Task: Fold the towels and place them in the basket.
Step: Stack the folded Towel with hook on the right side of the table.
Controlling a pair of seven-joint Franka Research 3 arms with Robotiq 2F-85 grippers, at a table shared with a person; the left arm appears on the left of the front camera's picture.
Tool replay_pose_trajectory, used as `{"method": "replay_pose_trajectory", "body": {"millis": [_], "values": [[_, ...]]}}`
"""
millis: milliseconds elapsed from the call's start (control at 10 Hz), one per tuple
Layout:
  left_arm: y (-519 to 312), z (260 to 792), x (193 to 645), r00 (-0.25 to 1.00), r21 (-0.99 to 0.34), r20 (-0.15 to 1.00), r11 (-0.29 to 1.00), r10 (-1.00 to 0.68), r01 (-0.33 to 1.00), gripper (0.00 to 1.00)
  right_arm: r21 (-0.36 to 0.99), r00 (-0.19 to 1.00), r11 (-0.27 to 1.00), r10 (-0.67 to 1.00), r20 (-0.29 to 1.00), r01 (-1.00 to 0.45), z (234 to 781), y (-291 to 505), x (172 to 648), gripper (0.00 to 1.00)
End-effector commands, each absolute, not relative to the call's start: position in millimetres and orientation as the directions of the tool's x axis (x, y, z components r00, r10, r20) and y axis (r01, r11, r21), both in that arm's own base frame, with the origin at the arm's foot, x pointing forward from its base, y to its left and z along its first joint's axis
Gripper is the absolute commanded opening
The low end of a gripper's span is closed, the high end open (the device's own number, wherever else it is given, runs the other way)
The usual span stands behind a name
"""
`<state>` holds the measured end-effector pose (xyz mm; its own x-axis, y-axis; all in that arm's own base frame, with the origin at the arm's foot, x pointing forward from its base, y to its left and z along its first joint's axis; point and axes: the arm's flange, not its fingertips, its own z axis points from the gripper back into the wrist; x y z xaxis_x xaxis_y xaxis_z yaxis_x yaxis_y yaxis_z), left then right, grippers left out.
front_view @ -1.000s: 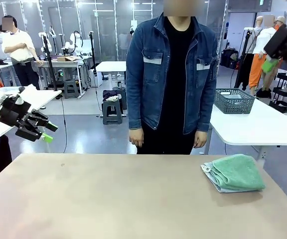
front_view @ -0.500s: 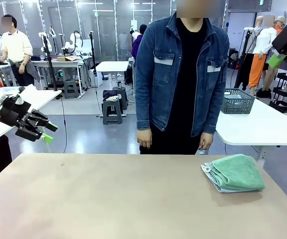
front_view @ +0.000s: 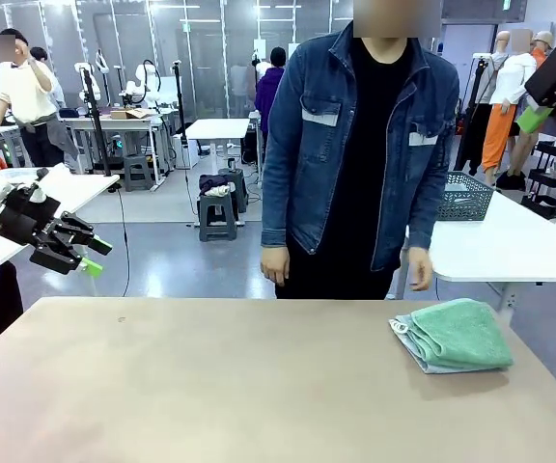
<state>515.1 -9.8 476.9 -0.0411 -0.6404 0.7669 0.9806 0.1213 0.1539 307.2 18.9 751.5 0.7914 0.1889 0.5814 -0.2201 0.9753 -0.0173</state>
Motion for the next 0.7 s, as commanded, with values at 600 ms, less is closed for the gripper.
{"method": "replay_pose_trajectory", "body": {"millis": [600], "values": [[-9.8, 479.3, 515.3, -0.035, 0.152, 0.759, 0.125, -0.650, 0.980, 0.75, -0.022, 0.792, 0.976, 0.190, 0.581, -0.218, 754.4, 20.7, 308.3, 1.00]]}}
